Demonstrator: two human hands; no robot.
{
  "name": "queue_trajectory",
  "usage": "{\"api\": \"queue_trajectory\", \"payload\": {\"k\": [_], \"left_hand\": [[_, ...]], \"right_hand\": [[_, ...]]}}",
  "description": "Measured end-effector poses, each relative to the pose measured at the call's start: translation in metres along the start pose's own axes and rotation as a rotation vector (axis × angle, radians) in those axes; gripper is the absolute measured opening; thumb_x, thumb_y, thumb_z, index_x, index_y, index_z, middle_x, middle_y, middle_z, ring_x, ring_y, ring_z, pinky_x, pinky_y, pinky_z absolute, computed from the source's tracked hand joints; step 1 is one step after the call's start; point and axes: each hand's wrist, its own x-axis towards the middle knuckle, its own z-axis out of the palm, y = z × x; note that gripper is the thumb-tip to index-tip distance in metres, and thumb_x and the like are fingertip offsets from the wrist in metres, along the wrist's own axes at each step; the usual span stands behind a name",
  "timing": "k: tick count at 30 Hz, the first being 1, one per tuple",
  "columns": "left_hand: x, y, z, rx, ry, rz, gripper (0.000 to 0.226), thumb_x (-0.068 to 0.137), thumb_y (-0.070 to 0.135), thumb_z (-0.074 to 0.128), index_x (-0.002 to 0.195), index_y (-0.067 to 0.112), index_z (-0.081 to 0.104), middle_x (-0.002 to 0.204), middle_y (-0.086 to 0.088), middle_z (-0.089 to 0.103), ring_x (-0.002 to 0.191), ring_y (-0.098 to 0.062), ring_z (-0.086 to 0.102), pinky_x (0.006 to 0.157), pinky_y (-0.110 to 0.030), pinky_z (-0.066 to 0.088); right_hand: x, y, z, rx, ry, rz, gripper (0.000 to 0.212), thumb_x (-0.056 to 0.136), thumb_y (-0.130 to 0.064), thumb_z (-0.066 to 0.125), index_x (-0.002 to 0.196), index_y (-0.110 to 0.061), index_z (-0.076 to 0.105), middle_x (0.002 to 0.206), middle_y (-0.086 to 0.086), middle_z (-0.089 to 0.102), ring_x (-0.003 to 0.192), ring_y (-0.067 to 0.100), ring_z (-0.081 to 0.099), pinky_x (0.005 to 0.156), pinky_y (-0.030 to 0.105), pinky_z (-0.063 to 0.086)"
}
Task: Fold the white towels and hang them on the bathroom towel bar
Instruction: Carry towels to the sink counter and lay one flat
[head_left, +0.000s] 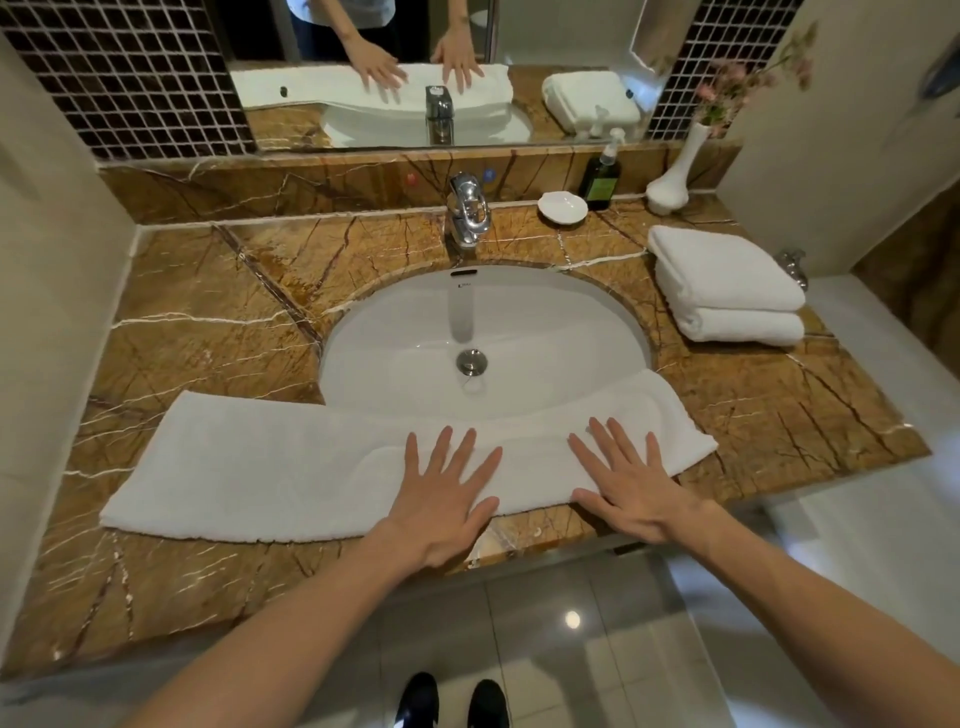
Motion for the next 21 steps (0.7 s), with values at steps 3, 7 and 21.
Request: {"api": "queue_trajectory", "payload": {"k": [3, 7, 21], "left_hand": [[-0.004, 0.005, 0.004, 0.02, -0.004, -0.006, 0.058, 0.084, 0.064, -0.017, 0.136, 0.044, -0.032, 0.155, 0.0, -0.021, 0.141, -0.03, -0.025, 0.105, -0.062, -0.023], [-0.013, 0.015, 0.005, 0.008, -0.007, 0.004, 0.056, 0.085, 0.063, -0.017, 0.134, 0.045, -0.035, 0.154, 0.0, -0.025, 0.139, -0.031, -0.028, 0.104, -0.064, -0.022], [0.018, 0.007, -0.009, -0.06, 0.034, -0.133, 0.069, 0.081, 0.067, -0.017, 0.144, 0.04, -0.021, 0.156, -0.003, -0.025, 0.141, -0.03, -0.027, 0.106, -0.063, -0.02]], "right_hand": [[-0.013, 0.0, 0.005, 0.009, -0.014, 0.009, 0.078, 0.08, -0.075, -0.01, 0.139, -0.031, -0.034, 0.153, 0.004, -0.033, 0.141, 0.025, -0.03, 0.113, 0.057, -0.012], [-0.032, -0.003, 0.008, 0.046, -0.038, 0.028, 0.08, 0.079, -0.074, -0.009, 0.14, -0.029, -0.034, 0.15, 0.004, -0.038, 0.14, 0.026, -0.032, 0.114, 0.056, -0.013], [0.008, -0.012, -0.03, 0.257, 0.219, 0.253, 0.063, 0.099, -0.054, 0.013, 0.153, -0.023, 0.006, 0.161, 0.01, 0.002, 0.148, 0.028, 0.0, 0.116, 0.051, -0.001]]}}
